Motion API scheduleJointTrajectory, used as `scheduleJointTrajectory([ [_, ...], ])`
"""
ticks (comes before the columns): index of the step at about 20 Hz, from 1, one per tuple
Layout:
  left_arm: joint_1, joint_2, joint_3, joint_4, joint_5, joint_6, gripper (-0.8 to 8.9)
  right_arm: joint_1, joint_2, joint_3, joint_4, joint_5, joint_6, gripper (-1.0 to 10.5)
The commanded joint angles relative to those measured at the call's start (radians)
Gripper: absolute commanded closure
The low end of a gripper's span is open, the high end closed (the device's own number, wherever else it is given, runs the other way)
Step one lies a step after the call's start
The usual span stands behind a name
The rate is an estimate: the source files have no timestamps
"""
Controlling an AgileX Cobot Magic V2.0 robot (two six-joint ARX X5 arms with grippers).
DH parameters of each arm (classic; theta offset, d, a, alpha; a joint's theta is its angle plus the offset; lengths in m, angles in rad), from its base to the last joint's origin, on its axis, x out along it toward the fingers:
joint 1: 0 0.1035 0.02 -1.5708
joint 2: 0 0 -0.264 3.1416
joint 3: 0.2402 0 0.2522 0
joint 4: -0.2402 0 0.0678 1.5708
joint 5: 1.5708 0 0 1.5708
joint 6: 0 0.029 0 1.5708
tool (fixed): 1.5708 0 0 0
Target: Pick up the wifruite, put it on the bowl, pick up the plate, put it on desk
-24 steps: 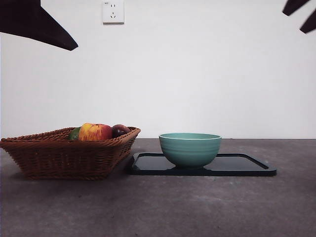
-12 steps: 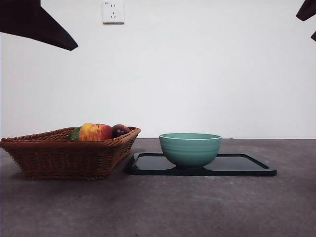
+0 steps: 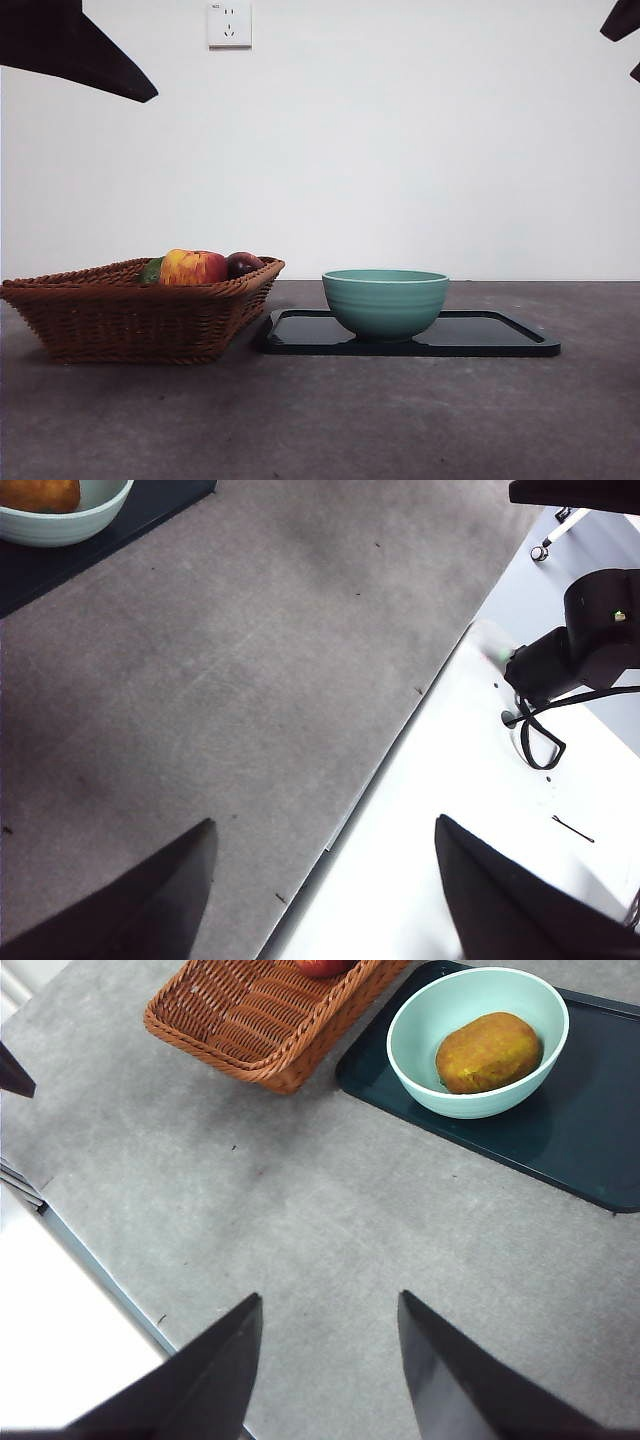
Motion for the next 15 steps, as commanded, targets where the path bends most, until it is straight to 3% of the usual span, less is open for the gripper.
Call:
scheduleJointTrajectory([
  [1,-0.006,0.005,0.006,0.018,0.004,0.001,4.71,0.007,0.004,0.007,0.009,-0.004,-0.010,7.3],
  [7,-0.007,0.017,0.031,0.153,-0.122,-0.064,4.71,0.007,0.004,0.007,0.009,-0.004,-0.010,7.3],
  [12,-0.006,0.164,0.211,0.165,-0.256,-0.066,4.71,0.007,0.004,0.007,0.009,-0.004,-0.010,7.3],
  [15,-0.006,0.308,0.353,0.162,-0.260,-0.053,4.71,0.007,0.004,0.007,0.009,-0.004,-0.010,7.3],
])
